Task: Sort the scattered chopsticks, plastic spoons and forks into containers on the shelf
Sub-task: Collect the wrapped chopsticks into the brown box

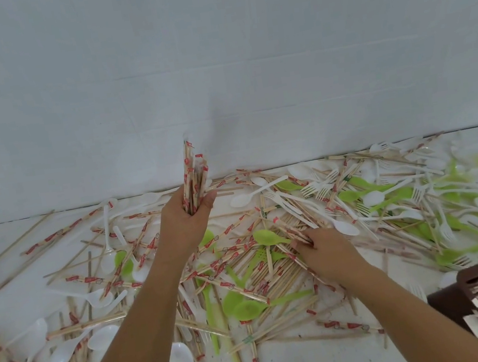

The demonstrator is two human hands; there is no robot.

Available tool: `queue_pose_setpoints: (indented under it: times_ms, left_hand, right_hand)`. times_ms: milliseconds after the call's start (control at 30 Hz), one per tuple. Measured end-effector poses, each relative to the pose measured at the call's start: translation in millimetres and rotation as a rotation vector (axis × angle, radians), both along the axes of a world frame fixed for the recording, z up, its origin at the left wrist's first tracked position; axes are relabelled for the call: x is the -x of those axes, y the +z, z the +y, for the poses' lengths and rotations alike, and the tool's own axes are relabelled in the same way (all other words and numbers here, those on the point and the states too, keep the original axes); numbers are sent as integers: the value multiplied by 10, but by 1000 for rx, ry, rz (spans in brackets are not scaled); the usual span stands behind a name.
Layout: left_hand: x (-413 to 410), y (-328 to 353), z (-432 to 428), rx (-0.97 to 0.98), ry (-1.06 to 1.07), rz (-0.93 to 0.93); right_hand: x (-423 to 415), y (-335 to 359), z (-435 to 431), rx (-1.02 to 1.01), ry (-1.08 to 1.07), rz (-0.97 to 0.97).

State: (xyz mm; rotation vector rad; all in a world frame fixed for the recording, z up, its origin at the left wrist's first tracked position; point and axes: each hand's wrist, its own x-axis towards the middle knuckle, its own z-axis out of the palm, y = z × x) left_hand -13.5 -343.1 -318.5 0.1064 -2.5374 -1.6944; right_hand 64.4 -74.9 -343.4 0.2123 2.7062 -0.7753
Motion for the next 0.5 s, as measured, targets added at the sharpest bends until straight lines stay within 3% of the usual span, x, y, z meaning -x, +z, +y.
queue_pose_setpoints:
  times_ms: [133, 300, 433, 500]
  left_hand:
    - [5, -1, 19, -3, -12, 12]
    - [8, -11, 18, 8, -13, 11]
    - [2, -28, 5, 6, -10, -6]
    - [4, -34, 5, 5, -9, -8]
  right_hand:
    - [74, 27, 96, -23, -49, 11]
    - [74, 44, 180, -393, -53, 181]
    - [-25, 14, 96, -258, -9, -10]
    - [-133, -67, -15, -292, 97, -91]
